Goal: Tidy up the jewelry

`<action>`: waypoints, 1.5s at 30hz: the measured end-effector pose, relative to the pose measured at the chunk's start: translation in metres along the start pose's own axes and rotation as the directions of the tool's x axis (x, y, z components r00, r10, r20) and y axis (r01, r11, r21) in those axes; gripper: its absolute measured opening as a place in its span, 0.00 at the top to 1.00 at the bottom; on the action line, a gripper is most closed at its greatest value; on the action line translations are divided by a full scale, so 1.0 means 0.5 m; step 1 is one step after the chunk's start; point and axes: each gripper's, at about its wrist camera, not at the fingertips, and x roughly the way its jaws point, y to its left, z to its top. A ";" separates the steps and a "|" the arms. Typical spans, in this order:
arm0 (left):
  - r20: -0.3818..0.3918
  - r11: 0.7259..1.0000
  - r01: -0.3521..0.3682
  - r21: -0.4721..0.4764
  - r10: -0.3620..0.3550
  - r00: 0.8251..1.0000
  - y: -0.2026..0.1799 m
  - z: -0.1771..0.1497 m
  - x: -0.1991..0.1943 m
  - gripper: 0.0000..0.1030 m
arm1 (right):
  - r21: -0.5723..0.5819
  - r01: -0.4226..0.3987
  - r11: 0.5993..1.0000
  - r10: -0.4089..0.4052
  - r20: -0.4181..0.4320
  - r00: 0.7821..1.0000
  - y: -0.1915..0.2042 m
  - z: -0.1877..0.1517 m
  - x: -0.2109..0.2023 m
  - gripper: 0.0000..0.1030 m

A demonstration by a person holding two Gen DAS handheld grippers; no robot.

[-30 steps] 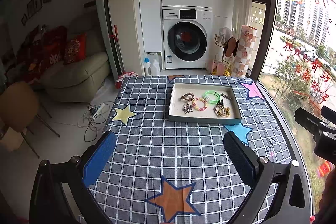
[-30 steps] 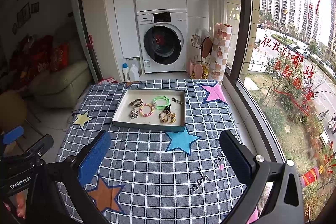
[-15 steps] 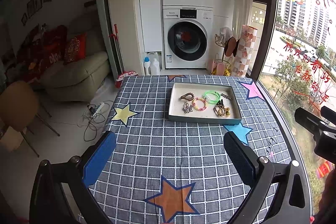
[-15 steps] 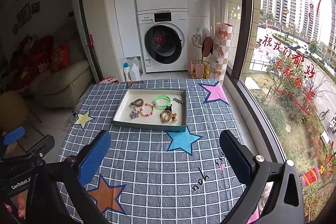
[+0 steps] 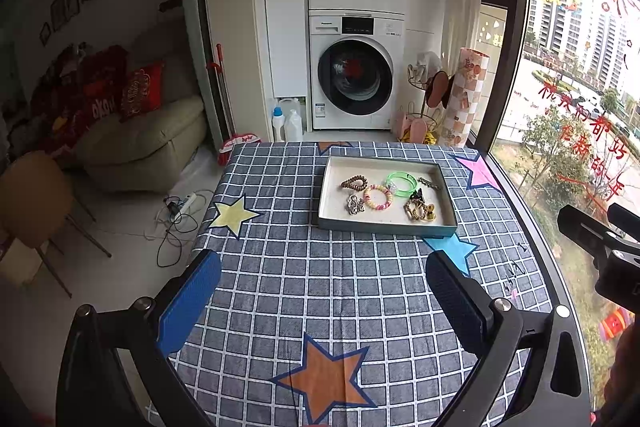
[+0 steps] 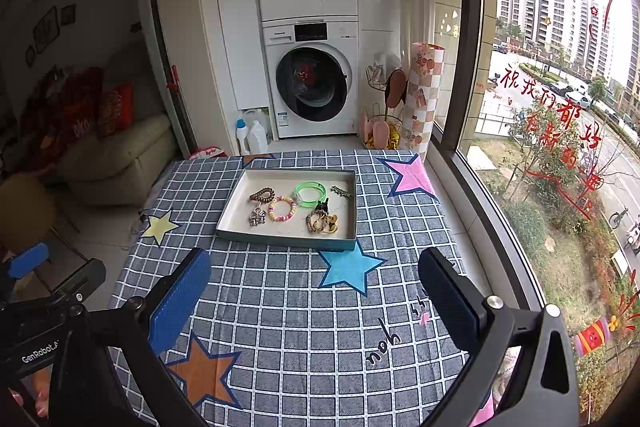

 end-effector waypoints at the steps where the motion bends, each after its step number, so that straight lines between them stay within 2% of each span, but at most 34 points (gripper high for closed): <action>1: 0.000 1.000 0.000 -0.001 0.000 1.000 0.000 0.000 0.000 0.00 | 0.000 0.000 1.000 0.000 0.000 1.000 0.000 0.001 0.001 0.00; 45: -0.006 1.000 -0.019 -0.014 0.018 1.000 0.005 -0.003 -0.008 0.00 | -0.001 -0.008 1.000 0.008 -0.003 1.000 0.008 -0.001 0.000 0.00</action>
